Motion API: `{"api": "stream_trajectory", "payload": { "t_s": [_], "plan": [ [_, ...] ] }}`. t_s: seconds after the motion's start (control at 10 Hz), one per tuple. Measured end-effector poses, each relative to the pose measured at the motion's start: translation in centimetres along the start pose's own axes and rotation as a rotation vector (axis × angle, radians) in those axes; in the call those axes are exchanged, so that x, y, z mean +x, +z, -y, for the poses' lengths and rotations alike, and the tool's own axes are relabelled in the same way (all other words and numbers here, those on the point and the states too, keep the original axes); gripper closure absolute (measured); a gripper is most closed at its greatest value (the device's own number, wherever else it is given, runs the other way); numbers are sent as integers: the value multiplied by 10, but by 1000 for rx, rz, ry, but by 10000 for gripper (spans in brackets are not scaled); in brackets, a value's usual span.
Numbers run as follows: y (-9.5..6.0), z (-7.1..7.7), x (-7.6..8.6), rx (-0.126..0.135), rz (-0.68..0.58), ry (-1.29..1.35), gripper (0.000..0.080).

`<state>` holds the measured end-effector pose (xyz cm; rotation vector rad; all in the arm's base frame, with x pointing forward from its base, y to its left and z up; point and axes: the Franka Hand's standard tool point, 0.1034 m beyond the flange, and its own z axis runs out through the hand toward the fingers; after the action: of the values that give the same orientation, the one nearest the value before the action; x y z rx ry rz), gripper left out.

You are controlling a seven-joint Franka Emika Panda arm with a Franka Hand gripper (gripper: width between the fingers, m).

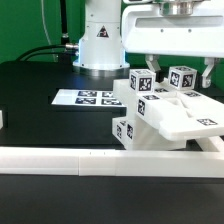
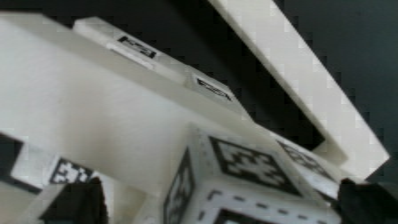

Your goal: Assemble chair

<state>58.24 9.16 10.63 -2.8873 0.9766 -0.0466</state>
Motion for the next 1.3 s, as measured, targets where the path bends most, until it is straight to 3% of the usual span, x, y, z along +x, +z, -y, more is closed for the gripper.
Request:
{"api": "stream_trajectory", "payload": {
  "t_s": [0.8,1.2,1.3],
  "plan": [
    [0,8,-9,-40,-6,-660,151],
    [-3,7,-4,-53,-10,-903,162],
    [-3,5,-2,-54,-10,-899,332]
  ]
}}
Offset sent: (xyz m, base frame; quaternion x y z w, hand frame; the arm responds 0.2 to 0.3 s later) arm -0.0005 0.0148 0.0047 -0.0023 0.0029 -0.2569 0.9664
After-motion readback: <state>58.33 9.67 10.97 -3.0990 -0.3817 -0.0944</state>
